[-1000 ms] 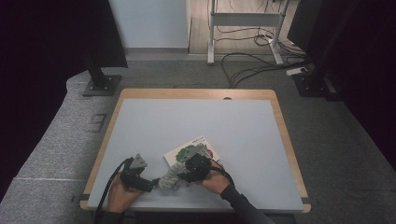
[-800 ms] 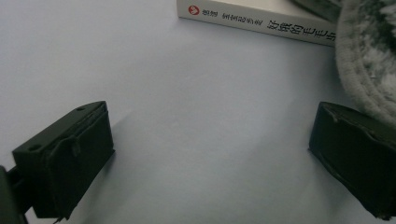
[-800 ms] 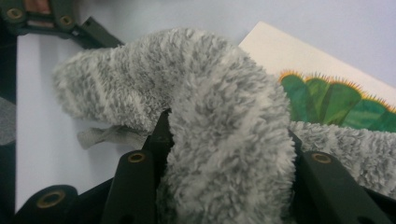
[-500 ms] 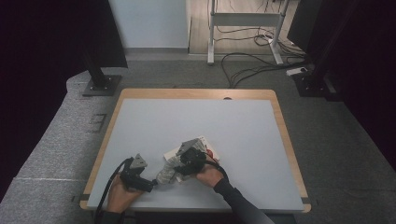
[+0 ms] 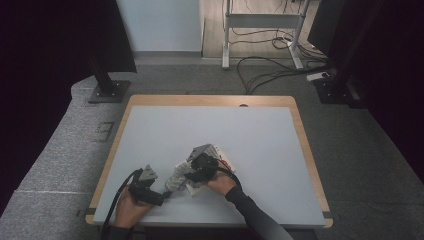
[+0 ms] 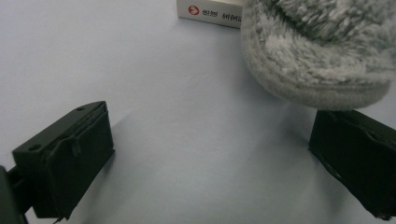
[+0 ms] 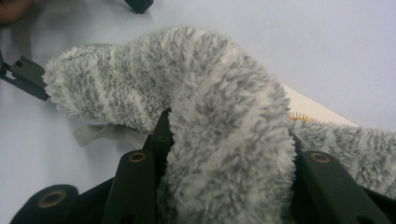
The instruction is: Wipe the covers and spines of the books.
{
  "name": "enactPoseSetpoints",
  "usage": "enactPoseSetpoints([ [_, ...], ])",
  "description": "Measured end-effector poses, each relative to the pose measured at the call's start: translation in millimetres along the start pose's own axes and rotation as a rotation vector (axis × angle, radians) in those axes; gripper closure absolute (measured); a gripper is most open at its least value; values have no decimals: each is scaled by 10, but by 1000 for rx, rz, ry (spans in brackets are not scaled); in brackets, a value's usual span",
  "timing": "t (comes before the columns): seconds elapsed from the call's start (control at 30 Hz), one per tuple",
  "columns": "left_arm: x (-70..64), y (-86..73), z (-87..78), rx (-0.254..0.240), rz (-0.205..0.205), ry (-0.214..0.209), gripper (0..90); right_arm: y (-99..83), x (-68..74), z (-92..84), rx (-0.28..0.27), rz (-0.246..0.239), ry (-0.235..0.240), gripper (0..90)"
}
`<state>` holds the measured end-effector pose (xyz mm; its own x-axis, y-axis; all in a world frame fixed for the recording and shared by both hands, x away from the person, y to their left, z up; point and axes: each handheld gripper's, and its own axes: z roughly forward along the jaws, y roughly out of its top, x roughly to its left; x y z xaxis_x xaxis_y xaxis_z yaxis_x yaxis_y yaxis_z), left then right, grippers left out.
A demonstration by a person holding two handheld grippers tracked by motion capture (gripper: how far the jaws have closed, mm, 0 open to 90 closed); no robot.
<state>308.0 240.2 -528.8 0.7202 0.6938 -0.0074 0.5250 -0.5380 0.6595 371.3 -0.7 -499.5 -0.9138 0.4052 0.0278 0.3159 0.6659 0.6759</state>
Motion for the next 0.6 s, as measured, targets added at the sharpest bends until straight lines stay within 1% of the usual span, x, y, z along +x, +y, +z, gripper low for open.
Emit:
enactPoseSetpoints([
  [0.2,0,0,0,1,1,0,0,-34,-65,-30,0,13,-22,558],
  [0.33,1,0,0,1,1,0,0,-93,-161,-74,-6,35,-35,559],
  [0.6,1,0,0,1,1,0,0,-198,-303,-163,-5,73,-67,559],
])
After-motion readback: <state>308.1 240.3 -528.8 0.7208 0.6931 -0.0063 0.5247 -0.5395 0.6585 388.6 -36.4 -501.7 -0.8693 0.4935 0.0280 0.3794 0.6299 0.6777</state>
